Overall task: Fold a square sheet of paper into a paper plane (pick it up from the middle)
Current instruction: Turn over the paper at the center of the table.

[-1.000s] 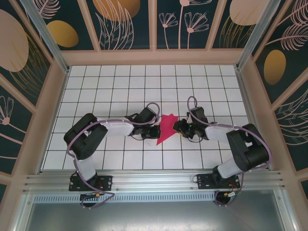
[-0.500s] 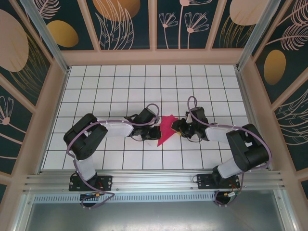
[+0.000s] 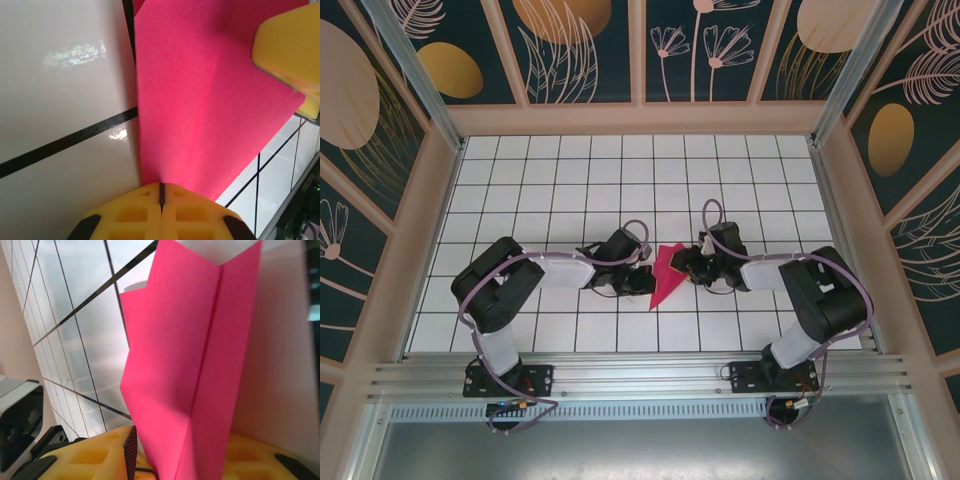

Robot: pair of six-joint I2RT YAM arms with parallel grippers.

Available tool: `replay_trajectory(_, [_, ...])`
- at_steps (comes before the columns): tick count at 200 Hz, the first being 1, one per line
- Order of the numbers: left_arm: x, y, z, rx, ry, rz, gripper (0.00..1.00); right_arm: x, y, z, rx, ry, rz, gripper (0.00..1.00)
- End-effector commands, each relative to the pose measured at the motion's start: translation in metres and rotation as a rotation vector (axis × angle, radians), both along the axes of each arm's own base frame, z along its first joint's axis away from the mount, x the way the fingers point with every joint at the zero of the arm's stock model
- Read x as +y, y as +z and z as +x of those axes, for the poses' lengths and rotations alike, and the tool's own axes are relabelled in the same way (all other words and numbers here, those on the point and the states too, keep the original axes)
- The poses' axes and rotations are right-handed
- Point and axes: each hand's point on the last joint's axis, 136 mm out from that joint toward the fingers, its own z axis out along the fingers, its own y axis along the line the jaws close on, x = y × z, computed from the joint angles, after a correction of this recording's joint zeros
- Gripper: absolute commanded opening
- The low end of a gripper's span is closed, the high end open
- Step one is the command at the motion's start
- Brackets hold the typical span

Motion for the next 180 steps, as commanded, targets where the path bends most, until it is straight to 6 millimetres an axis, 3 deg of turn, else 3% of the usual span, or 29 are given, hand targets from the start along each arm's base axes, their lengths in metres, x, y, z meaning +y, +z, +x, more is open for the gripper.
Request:
replay_trajectory(1, [0.016, -0.024, -0.029, 0.111, -0.006, 0.078, 0.05, 0.016, 0.01, 0.006, -0.056, 0.048, 0.032, 0.34])
replay_trajectory(45, [0.012, -0.012, -0.023, 0.084, 0.03, 0.035, 0.07, 0.015, 0.004, 0.011, -0.058, 0.045, -0.014, 0.21])
replay_trajectory(79, [0.01, 0.012, -0.008, 0.001, 0.094, -0.017, 0.2, 0.01, 0.017, 0.018, -0.103, 0.068, -0.096, 0.07])
replay_trajectory(83, [0.008, 0.024, -0.004, -0.026, 0.103, -0.045, 0.24, 0.009, 0.02, 0.019, -0.111, 0.072, -0.109, 0.07])
replay_trajectory(118, [0.008, 0.074, 0.015, -0.172, 0.175, -0.132, 0.37, -0.005, 0.046, 0.027, -0.166, 0.09, -0.24, 0.06])
replay_trajectory(141, [0.029, 0.092, 0.028, -0.264, 0.268, -0.111, 0.43, -0.02, 0.068, 0.032, -0.206, 0.087, -0.378, 0.06])
replay_trajectory(180, [0.096, 0.096, 0.043, -0.357, 0.493, -0.014, 0.45, -0.055, 0.104, 0.038, -0.238, 0.094, -0.851, 0.07])
